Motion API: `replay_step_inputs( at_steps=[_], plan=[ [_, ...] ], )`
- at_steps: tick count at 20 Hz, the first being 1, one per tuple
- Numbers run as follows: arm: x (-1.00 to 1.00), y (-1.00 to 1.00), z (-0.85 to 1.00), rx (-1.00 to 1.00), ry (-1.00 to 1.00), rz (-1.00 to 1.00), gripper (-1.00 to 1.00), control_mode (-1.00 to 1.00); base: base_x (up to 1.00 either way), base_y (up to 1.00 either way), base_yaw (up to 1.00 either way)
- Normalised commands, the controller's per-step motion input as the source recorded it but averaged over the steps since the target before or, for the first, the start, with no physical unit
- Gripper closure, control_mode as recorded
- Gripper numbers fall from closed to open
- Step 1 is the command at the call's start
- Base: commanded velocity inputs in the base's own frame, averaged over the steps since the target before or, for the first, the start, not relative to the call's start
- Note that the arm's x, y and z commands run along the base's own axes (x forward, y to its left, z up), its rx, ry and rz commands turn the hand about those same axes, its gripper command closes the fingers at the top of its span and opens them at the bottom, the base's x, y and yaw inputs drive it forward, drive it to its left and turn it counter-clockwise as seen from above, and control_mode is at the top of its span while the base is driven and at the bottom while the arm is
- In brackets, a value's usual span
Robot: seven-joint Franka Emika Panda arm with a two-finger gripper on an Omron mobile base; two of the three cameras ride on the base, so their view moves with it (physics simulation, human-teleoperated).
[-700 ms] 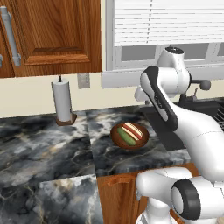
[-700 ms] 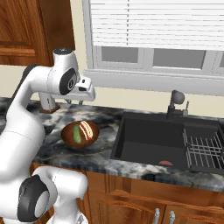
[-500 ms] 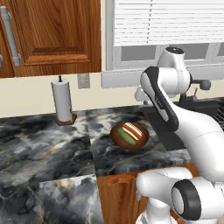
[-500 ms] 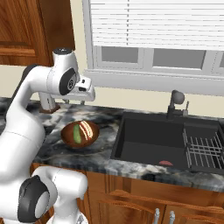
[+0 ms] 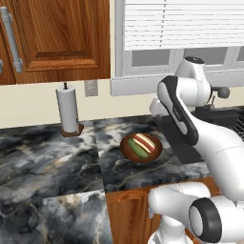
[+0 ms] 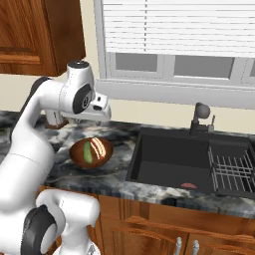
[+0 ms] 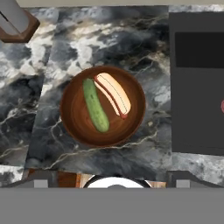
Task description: Dump the cucumber and hot dog from the bowl so the bowl can be washed. Place the bowl in the sink after clearing the leftovers.
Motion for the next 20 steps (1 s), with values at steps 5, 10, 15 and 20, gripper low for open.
replay_step_inputs(
  at_steps=[5,10,15,20],
  plan=[
    [0.0,-0.02,-0.97,0.11,0.18,-0.12,-1.0,-1.0,0.0,0.0,0.0],
    [0.21,-0.03,-0.77,0.07,0.16,-0.19,-1.0,-1.0,0.0,0.0,0.0],
    [0.25,-0.12,-0.71,0.0,0.08,-0.21,-1.0,-1.0,0.0,0.0,0.0],
    [0.2,-0.14,-0.56,0.02,0.07,-0.18,-1.0,-1.0,0.0,0.0,0.0]
  ],
)
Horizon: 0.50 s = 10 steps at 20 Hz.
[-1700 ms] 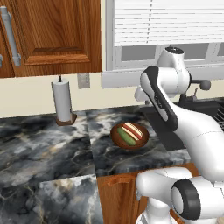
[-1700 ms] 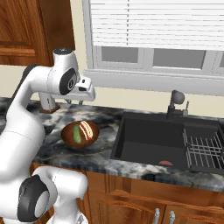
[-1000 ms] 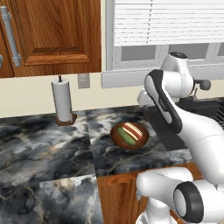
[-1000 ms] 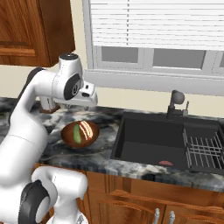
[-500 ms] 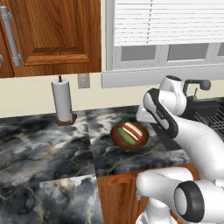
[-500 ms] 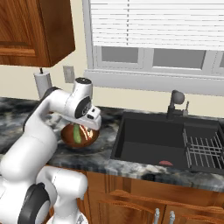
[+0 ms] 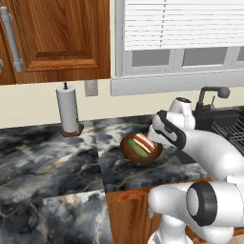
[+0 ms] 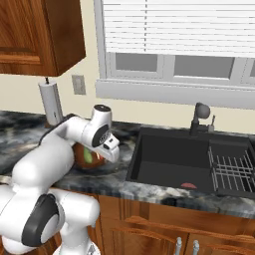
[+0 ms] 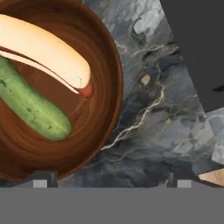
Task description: Dump the cucumber and hot dog from the bowl so the bowl can be washed. Place the bowl in the sink after clearing the leftovers.
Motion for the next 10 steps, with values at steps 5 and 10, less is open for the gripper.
replay_step_inputs(
  at_steps=[5,10],
  plan=[
    [0.44,0.01,-0.39,0.06,0.01,-0.03,-1.0,-1.0,0.0,0.0,0.0],
    [0.28,0.01,-0.43,0.03,0.01,0.0,-1.0,-1.0,0.0,0.0,0.0]
  ],
)
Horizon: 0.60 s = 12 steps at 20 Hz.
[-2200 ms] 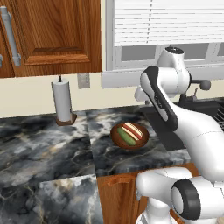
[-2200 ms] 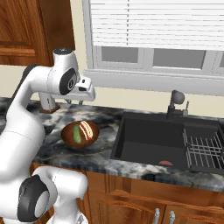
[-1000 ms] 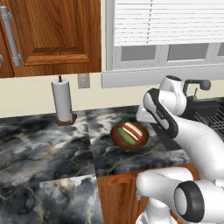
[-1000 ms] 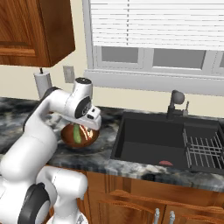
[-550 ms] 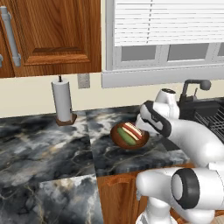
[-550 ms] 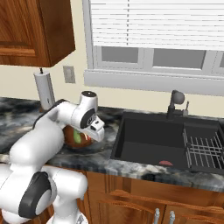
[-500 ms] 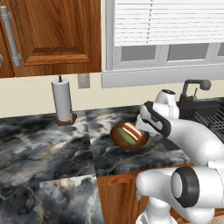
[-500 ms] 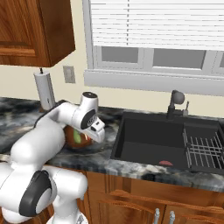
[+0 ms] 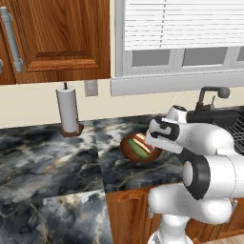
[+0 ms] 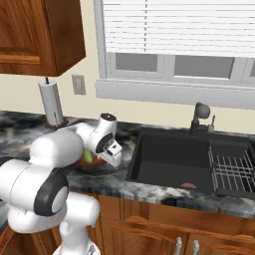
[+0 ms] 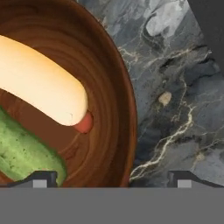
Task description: Dump the cucumber and hot dog from the bowl so the bowl can be washed. Place the bowl in the sink after clearing the leftovers.
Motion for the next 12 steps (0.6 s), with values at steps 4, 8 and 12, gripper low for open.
replay_step_inputs(
  at_steps=[4,8,12],
  plan=[
    [0.28,0.0,-0.37,0.0,0.01,0.0,-1.0,-1.0,0.0,0.0,0.0],
    [0.21,0.0,-0.19,0.0,0.0,0.0,-1.0,-1.0,0.0,0.0,0.0],
    [0.09,0.0,-0.15,0.0,0.0,0.0,1.0,-1.0,0.0,0.0,0.0]
  ],
)
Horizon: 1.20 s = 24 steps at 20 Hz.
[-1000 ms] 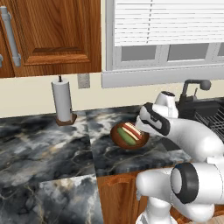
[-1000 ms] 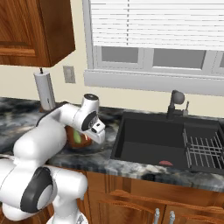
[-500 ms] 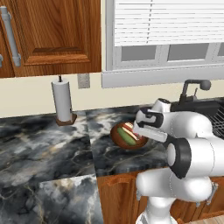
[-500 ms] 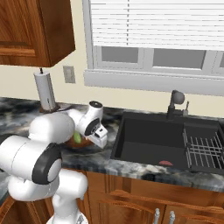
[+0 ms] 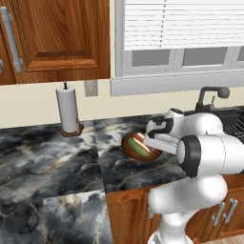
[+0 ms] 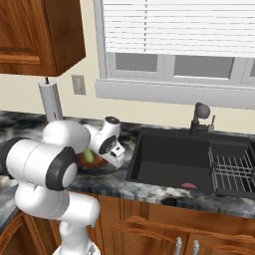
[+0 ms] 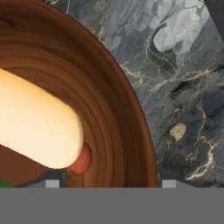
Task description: Dump the cucumber and hot dog from the bowl so the bowl can be washed. Place the bowl in the sink after clearing the leftovers.
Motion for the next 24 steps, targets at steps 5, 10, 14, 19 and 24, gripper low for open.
replay_step_inputs(
  at_steps=[5,10,14,19,24],
  plan=[
    [0.0,0.0,0.0,0.0,0.0,0.0,1.0,-1.0,0.0,0.0,0.0],
    [0.0,0.0,0.0,0.0,0.0,0.0,1.0,-1.0,0.0,0.0,0.0],
    [-0.12,0.0,0.03,0.0,0.0,0.0,1.0,-1.0,0.0,0.0,0.0],
    [-0.38,0.0,0.46,0.05,0.0,-0.08,1.0,-1.0,0.0,0.0,0.0],
    [-0.4,0.07,0.95,0.0,-0.05,-0.13,1.0,-1.0,0.0,0.0,0.0]
  ],
)
